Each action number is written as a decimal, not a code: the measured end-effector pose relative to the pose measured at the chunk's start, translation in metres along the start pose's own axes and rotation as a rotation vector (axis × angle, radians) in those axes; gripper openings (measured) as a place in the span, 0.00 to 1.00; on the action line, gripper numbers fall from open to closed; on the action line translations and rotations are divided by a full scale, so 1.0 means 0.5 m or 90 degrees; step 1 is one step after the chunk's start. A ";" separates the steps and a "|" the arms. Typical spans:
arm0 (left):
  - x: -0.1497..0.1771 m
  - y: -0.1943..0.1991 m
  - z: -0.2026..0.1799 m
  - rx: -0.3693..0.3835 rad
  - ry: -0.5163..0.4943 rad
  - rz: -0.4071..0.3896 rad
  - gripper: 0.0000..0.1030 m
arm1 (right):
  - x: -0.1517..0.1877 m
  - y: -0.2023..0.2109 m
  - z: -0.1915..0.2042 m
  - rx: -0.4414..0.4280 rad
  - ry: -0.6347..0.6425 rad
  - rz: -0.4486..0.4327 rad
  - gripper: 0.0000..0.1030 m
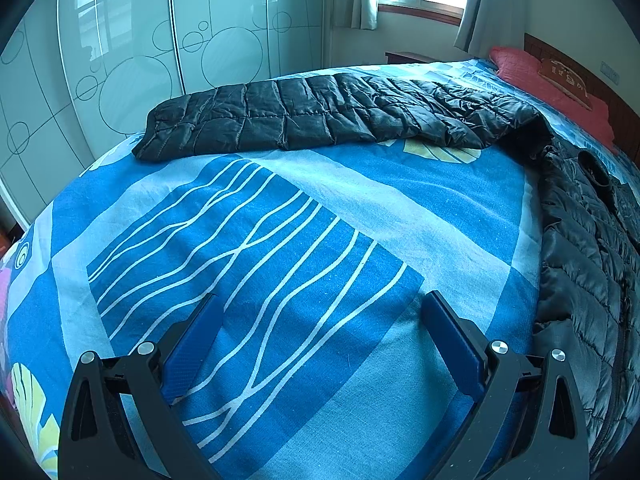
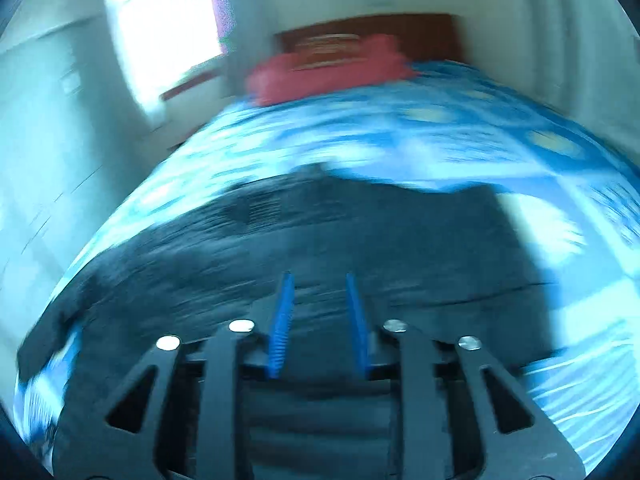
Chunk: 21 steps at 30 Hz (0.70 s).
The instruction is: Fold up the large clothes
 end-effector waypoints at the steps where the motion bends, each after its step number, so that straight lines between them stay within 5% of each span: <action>1: 0.000 0.000 0.000 -0.001 -0.001 0.000 0.96 | -0.013 -0.007 -0.065 0.040 -0.028 -0.007 0.24; 4: 0.000 -0.002 0.000 -0.005 -0.005 0.000 0.96 | 0.004 -0.037 -0.170 0.090 -0.076 0.014 0.24; 7: 0.000 -0.003 0.000 -0.007 -0.006 0.001 0.96 | 0.098 -0.103 -0.155 0.043 -0.051 0.129 0.22; 11: 0.000 -0.003 -0.001 -0.008 -0.007 0.001 0.96 | 0.079 -0.088 -0.133 0.064 0.011 0.112 0.22; 15: -0.001 -0.003 -0.003 -0.010 -0.008 0.000 0.96 | 0.002 -0.073 -0.111 0.079 0.035 0.033 0.26; 19: 0.000 -0.003 -0.003 -0.009 -0.008 0.000 0.96 | -0.006 -0.158 -0.132 0.096 0.035 0.060 0.30; 21: 0.000 -0.003 -0.003 -0.010 -0.008 0.000 0.96 | 0.032 -0.217 -0.158 0.103 0.009 0.136 0.31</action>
Point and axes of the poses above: each gripper's, at about its wrist camera, not at the fingertips, and y roughly against the way its jaws point, z to its left, x to its underside, the point moved 8 cm from there along -y, roughly the way its jaws point, and after that the axes turned 11 degrees about -z, right-handed, at the moved point
